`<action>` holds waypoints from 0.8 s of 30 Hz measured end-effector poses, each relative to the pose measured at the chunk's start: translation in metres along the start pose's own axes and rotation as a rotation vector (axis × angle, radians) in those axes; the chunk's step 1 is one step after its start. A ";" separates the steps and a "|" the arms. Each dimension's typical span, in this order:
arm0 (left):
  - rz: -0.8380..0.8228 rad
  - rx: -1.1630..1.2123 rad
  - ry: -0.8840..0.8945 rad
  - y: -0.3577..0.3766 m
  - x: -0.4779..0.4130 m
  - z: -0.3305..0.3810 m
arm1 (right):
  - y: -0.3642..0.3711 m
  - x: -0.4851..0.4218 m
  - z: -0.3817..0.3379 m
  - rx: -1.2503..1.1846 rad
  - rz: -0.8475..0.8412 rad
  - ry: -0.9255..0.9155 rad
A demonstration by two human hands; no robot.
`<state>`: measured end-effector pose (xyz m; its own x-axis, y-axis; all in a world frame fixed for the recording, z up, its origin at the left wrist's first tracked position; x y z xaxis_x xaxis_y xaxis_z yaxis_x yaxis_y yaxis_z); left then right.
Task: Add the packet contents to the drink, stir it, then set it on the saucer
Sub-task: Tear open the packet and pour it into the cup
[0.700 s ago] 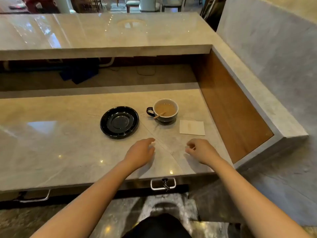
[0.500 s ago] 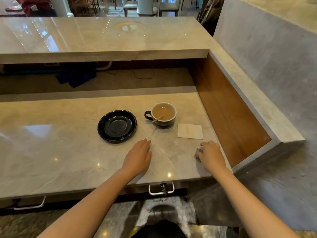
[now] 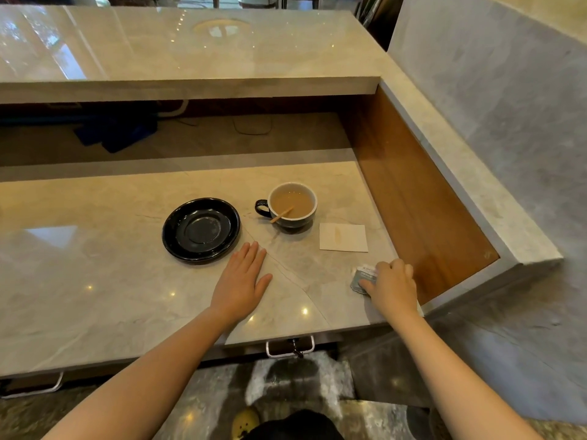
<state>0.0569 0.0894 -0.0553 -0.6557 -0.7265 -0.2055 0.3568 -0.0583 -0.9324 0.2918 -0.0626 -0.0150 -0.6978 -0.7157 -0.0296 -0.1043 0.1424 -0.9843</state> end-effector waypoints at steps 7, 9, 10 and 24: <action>0.033 -0.016 0.002 0.002 0.002 -0.001 | 0.003 0.001 0.006 -0.390 0.026 0.132; 0.034 -0.021 0.004 0.002 0.002 -0.001 | 0.005 0.003 0.001 -0.578 0.006 0.152; 0.036 -0.021 0.004 0.002 0.001 -0.002 | 0.007 0.005 -0.002 -0.661 -0.011 0.162; 0.039 -0.017 -0.007 -0.001 0.001 -0.002 | -0.032 -0.050 -0.067 -1.364 -0.103 0.324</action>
<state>0.0551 0.0898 -0.0553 -0.6366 -0.7330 -0.2399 0.3708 -0.0181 -0.9285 0.2825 0.0142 0.0298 -0.7556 -0.6027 0.2565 -0.6300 0.7759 -0.0327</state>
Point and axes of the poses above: each hand's wrist, its own x-axis away from the middle knuckle, its own y-axis out of the palm, z = x × y, the point moved 9 cm from there along -x, towards the middle knuckle, and after that the axes turned 11 degrees about z, right-handed, at the moved point
